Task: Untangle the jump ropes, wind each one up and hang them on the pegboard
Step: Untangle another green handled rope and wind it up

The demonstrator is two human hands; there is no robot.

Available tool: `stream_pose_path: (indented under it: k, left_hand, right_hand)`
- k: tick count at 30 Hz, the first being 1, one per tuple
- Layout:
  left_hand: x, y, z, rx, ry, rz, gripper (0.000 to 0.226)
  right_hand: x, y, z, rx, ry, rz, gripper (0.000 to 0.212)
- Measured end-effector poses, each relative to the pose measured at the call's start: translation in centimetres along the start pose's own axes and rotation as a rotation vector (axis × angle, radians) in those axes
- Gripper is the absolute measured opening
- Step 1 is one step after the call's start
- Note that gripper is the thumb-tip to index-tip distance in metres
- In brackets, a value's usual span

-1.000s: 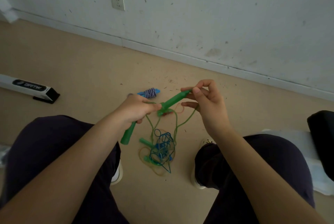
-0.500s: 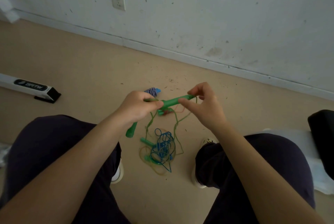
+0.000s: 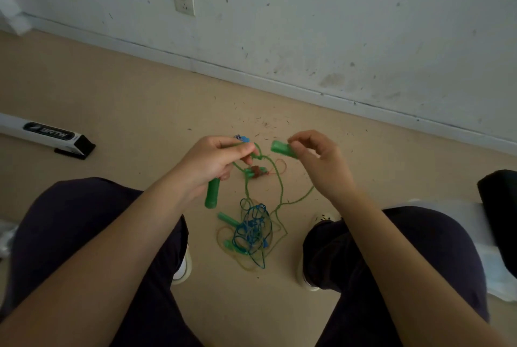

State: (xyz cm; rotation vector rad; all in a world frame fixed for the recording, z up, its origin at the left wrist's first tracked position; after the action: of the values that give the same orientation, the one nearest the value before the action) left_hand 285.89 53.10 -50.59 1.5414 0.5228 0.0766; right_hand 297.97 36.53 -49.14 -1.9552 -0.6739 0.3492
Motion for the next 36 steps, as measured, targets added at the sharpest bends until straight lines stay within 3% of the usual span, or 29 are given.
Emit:
stream_pose_path:
  k: [3, 6, 8, 10, 13, 16, 19, 27, 30, 33, 36]
  left_hand:
    - [0.1, -0.3, 0.8, -0.065, -0.05, -0.032, 0.028]
    - [0.3, -0.6, 1.4, -0.179, -0.097, -0.051, 0.025]
    - [0.2, -0.7, 2.0, -0.202, -0.138, -0.06, 0.025]
    - [0.3, -1.0, 1.6, -0.116, -0.074, -0.072, 0.033]
    - [0.3, -0.9, -0.1, 0.026, 0.146, -0.058, 0.043]
    - [-0.1, 0.5, 0.2, 0.001, 0.105, 0.051, 0.034]
    - [-0.5, 1.3, 1.4, 0.161, 0.031, 0.144, 0.023]
    - [-0.3, 1.5, 0.8, 0.298, 0.178, 0.238, 0.01]
    - [0.0, 1.2, -0.9, 0.134, 0.264, 0.176, 0.001]
    - [0.2, 0.9, 0.3, -0.151, -0.006, 0.15, 0.01]
    - [0.0, 0.8, 2.3, -0.258, -0.266, 0.119, 0.025]
  right_hand:
    - [-0.5, -1.1, 1.4, 0.048, -0.093, -0.098, 0.019]
    - [-1.3, -2.3, 2.9, 0.142, -0.225, -0.203, 0.027]
    - [-1.4, -2.5, 3.3, 0.167, -0.246, -0.178, 0.025]
    - [-1.2, -2.3, 3.1, 0.2, -0.234, -0.126, 0.026]
    - [-1.0, -2.3, 2.4, 0.199, -0.195, -0.116, 0.019]
    - [-0.9, -2.2, 2.1, 0.173, -0.167, -0.112, 0.009]
    - [-0.9, -2.2, 1.7, 0.153, -0.119, -0.122, 0.014]
    - [-0.9, -1.8, 1.5, 0.23, -0.113, -0.01, 0.008]
    - [0.0, -0.2, 0.1, 0.282, -0.038, 0.076, 0.008]
    - [0.2, 0.5, 0.8, 0.43, -0.098, 0.157, 0.013]
    - [-0.4, 0.0, 2.3, 0.492, -0.163, 0.227, 0.02]
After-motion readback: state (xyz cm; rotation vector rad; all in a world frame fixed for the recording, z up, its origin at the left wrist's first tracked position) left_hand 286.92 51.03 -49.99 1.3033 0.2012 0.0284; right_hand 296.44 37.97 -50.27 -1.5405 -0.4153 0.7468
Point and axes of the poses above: each hand's wrist, its own x-axis towards the middle knuckle, its own z-axis out of the palm, y = z × x, the point moved 7 cm from there along x, towards the middle knuckle, and after that the axes turned 1 degree about x, right-handed, at the moved point
